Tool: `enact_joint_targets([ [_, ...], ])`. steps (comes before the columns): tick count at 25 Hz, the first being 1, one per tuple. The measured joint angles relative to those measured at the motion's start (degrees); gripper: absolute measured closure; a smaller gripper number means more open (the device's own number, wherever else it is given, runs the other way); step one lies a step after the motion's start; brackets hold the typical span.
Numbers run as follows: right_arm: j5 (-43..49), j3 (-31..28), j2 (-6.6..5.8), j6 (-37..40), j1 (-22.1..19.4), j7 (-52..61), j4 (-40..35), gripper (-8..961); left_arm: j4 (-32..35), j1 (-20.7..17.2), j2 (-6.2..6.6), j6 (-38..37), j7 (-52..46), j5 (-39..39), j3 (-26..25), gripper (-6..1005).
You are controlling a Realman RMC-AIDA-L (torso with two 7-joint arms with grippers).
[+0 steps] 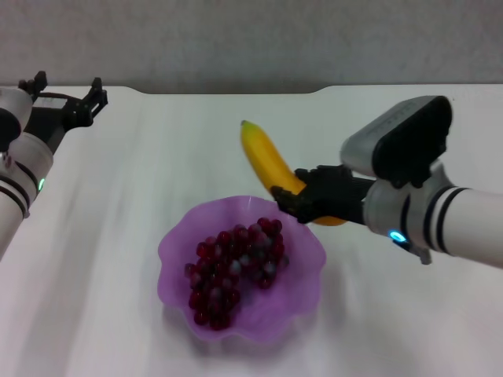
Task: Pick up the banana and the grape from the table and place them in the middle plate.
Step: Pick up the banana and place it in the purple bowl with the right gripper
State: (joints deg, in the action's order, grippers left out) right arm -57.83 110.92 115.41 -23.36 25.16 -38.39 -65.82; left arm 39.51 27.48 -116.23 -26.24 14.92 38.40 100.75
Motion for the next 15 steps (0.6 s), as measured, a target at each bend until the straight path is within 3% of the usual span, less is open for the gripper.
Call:
enact_joint_targets([
  [15, -4.54, 12.93, 0.21, 6.21, 5.51, -0.2, 3.83, 456, 0.23, 0.22, 0.04, -0.05, 0.04, 0.01, 0.03, 103],
])
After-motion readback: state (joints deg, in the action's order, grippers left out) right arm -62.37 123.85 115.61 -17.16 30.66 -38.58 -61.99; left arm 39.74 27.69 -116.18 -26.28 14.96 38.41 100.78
